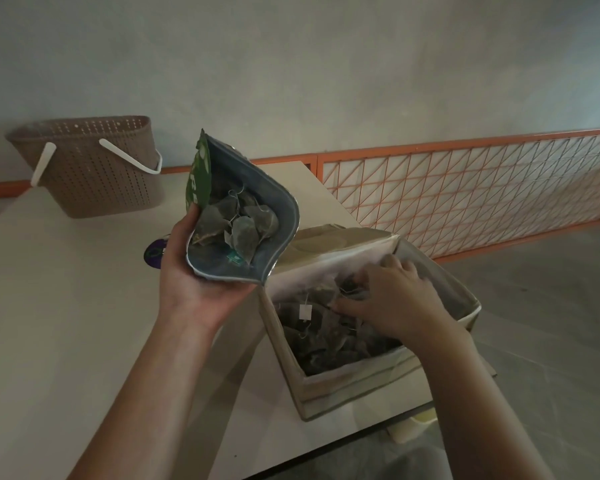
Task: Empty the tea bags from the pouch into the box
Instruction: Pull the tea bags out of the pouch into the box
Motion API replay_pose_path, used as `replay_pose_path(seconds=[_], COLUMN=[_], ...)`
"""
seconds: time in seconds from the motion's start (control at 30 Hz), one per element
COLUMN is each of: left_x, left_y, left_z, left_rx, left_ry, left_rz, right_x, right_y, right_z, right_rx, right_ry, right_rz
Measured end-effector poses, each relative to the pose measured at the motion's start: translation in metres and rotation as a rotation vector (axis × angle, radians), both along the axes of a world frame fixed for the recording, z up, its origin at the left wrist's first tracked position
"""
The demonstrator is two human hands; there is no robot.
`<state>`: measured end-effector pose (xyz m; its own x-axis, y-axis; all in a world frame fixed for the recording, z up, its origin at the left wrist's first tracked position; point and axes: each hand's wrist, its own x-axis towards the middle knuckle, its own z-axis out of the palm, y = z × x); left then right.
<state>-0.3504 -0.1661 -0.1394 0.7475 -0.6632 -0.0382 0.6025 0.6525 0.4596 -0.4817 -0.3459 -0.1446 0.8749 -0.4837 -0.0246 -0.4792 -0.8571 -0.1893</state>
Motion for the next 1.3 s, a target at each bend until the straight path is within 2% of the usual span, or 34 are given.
replay_pose_path(seconds=[0.07,0.13,0.23,0.3,0.37,0.43,0.5,0.57,0.67,0.73,0.9,1.0,1.1,1.2,1.3], left_x=[0.000,0.000,0.002,0.003,0.005,0.007,0.007,0.006,0.005,0.006,0.008,0.006,0.006,0.006,0.005], left_y=[0.000,0.000,0.001,0.001,0.001,0.001,0.001,0.001,0.001,0.002,0.004,0.003,0.002,0.001,0.000], left_z=[0.000,0.000,0.000,-0.001,-0.001,-0.001,-0.001,0.000,0.000,-0.001,-0.003,0.001,0.002,0.001,0.000], left_rx=[-0.009,-0.016,-0.024,-0.015,-0.015,-0.013,0.001,0.004,0.011,0.030,0.058,0.031,0.002,0.014,0.005], left_ry=[0.005,0.007,0.007,0.002,0.001,-0.001,-0.010,-0.009,-0.009,-0.014,-0.009,-0.007,-0.001,-0.006,-0.005], left_rz=[-0.003,-0.008,-0.025,-0.036,-0.047,-0.043,-0.036,-0.038,-0.027,-0.022,-0.020,-0.032,-0.040,-0.027,-0.015], right_x=[0.001,0.001,0.000,0.004,0.012,0.018,0.025,0.034,0.051,0.060,0.071,0.064,0.047,0.029,0.016], right_y=[0.002,0.002,0.000,0.001,0.011,0.029,0.044,0.054,0.063,0.068,0.075,0.069,0.063,0.059,0.056], right_z=[0.000,-0.003,-0.005,0.002,0.012,0.025,0.032,0.036,0.040,0.041,0.036,0.037,0.045,0.051,0.049], right_rx=[0.163,0.285,0.175,0.039,0.046,0.194,0.249,0.178,-0.032,-0.151,-0.217,-0.069,0.307,0.600,0.744], right_ry=[-0.065,-0.031,0.051,-0.016,-0.276,-0.651,-0.868,-0.860,-0.610,-0.512,-0.649,-0.872,-1.064,-1.113,-1.193], right_rz=[0.149,0.284,0.239,0.151,0.129,0.146,0.184,0.223,0.141,0.083,0.071,0.095,0.166,0.139,0.142])
